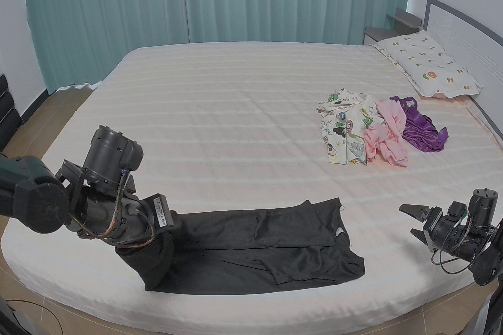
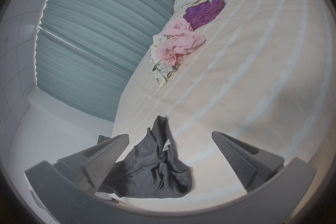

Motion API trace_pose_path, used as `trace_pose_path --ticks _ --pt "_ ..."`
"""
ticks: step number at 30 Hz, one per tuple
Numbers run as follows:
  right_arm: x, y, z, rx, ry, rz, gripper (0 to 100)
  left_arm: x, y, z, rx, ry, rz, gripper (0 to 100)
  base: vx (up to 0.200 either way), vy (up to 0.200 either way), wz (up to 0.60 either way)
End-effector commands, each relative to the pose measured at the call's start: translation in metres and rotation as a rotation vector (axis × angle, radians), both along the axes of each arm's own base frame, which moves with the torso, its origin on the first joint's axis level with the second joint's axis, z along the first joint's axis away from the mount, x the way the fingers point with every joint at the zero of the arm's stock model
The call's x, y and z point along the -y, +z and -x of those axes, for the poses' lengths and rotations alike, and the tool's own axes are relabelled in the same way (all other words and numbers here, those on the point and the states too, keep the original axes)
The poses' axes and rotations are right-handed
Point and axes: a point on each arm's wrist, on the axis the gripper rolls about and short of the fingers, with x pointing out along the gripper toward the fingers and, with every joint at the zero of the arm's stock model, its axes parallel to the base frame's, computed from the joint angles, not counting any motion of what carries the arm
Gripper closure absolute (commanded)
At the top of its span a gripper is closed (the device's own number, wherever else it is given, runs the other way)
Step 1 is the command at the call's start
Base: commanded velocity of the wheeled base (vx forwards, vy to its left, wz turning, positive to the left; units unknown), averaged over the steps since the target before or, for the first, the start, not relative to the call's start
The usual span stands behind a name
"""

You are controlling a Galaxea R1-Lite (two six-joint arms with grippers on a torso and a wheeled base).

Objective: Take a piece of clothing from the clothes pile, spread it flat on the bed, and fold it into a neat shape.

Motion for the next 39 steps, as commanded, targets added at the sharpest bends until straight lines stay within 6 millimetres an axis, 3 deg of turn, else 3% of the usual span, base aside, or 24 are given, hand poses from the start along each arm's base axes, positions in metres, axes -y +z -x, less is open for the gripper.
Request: trace_pose_path --ticks 1,9,27,39 --pt "-0.001 -0.003 0.004 -0.024 0.006 -0.001 0 0.015 0.005 -0.007 0.010 -0.023 0.020 100 0.000 -0.200 0.00" --pt "-0.001 -0.005 0.003 -0.033 0.006 -0.001 0 0.024 -0.001 -0.017 -0.006 -0.033 0.013 100 0.000 -0.200 0.00" --pt "-0.001 -0.009 0.002 -0.048 0.006 0.002 0 0.075 -0.014 -0.036 -0.031 -0.095 0.035 100 0.000 -0.200 0.00" --pt "-0.001 -0.012 0.001 -0.061 0.008 0.002 0 0.099 -0.027 -0.043 -0.060 -0.105 0.048 100 0.000 0.000 0.00"
